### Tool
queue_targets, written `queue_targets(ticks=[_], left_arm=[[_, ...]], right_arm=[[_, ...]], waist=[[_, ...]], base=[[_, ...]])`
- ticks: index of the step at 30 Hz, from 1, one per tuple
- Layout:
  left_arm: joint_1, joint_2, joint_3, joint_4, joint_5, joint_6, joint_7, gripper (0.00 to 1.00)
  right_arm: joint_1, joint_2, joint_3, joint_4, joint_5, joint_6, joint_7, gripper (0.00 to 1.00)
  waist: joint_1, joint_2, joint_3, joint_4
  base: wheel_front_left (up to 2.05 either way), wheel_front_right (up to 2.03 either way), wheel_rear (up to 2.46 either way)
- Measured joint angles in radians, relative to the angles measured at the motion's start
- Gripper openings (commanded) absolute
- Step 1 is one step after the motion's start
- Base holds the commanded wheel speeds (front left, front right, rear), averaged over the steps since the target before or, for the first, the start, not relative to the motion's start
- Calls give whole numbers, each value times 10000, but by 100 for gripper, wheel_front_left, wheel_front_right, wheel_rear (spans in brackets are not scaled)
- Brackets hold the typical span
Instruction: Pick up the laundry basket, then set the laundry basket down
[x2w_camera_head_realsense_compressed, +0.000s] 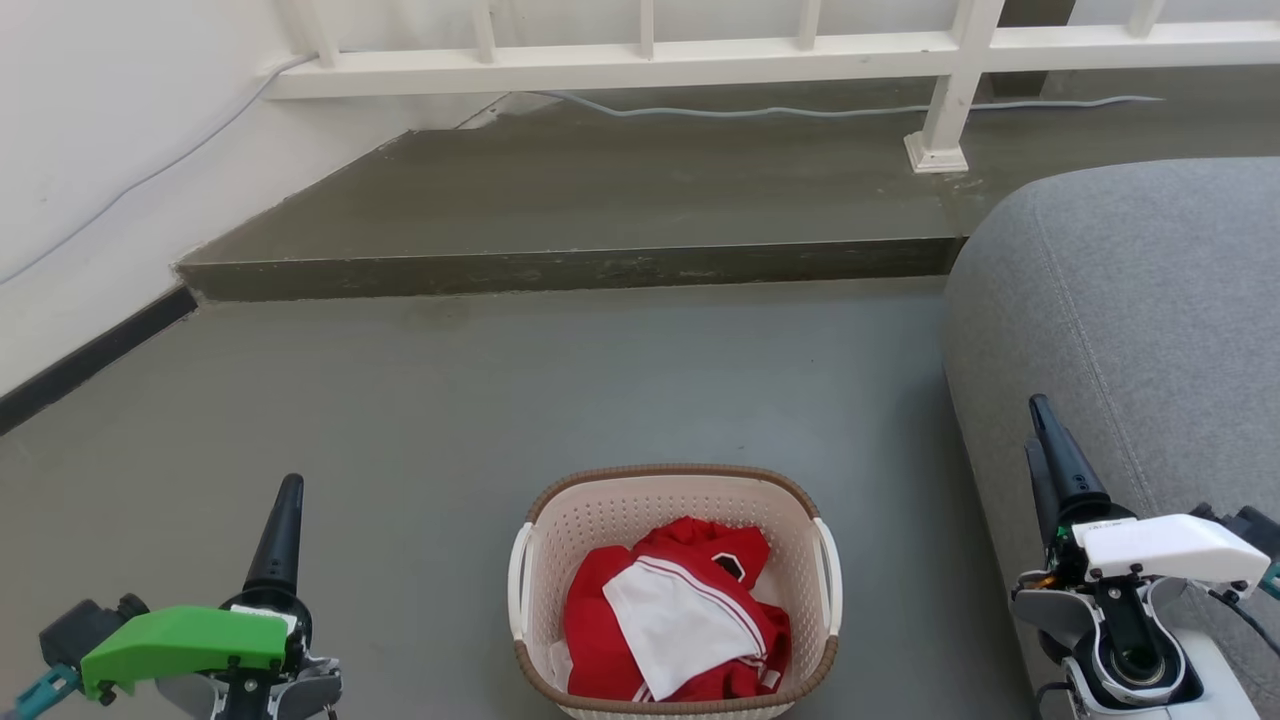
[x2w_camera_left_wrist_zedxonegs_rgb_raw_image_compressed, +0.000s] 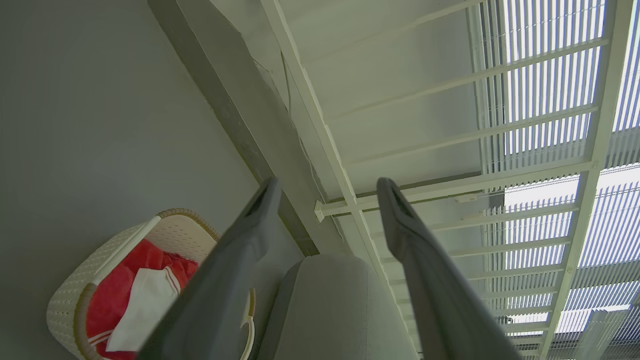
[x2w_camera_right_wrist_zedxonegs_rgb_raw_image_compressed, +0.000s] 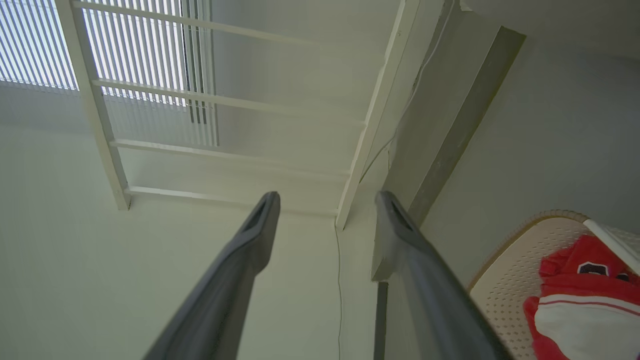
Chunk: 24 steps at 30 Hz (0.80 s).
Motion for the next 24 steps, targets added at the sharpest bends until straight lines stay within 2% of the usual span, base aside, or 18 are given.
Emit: queue_targets(ticks=[13,24], left_arm=[[-172,491,-679,-86,1879,0,-470,100],[-373,648,-857,-384,4420,-6,-886,100]], right_arm=[[-212,-228,581,-13,-1689,6,-464,100],[-395,-355,821,12,-3812,-2,-842,100]], waist=[[0,0,25,-91],[0,0,48,-186]], base=[[0,0,0],[0,0,0]])
